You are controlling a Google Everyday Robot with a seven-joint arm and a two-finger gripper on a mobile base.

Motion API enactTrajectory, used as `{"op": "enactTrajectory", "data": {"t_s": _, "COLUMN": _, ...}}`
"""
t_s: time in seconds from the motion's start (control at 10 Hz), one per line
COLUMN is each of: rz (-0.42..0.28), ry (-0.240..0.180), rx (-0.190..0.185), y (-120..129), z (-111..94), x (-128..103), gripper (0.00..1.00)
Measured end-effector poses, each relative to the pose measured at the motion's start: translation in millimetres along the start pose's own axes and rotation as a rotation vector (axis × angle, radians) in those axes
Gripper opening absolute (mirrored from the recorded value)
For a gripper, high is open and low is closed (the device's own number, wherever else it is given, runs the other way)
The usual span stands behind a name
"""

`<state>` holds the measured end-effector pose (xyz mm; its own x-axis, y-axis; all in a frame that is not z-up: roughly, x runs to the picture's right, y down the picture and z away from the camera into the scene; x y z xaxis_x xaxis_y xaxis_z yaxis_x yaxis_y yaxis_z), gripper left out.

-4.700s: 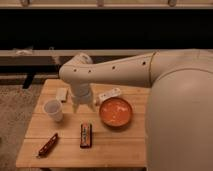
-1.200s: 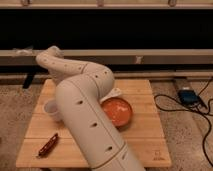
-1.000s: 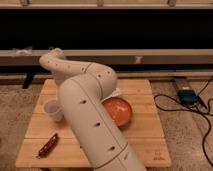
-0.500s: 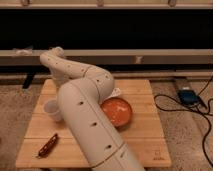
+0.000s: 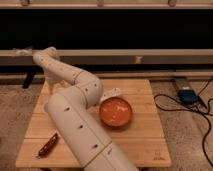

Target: Place the white sponge in the ceramic bowl

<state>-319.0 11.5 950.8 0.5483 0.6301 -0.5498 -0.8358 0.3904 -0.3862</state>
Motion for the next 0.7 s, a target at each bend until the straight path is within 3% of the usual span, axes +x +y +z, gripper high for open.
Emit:
{"op": "enactTrajectory", "data": {"t_s": 0.4, "rz": 0.032, "ry": 0.022, "rx": 0.070, "y": -4.1, "z": 11.2, "x": -5.4, "gripper": 0.65}}
{"op": "enactTrajectory", "data": {"t_s": 0.7, "rz": 0.056, "ry": 0.031, "rx": 0.084, "y": -11.9, "z": 11.6, "x": -1.9, "gripper": 0.65}}
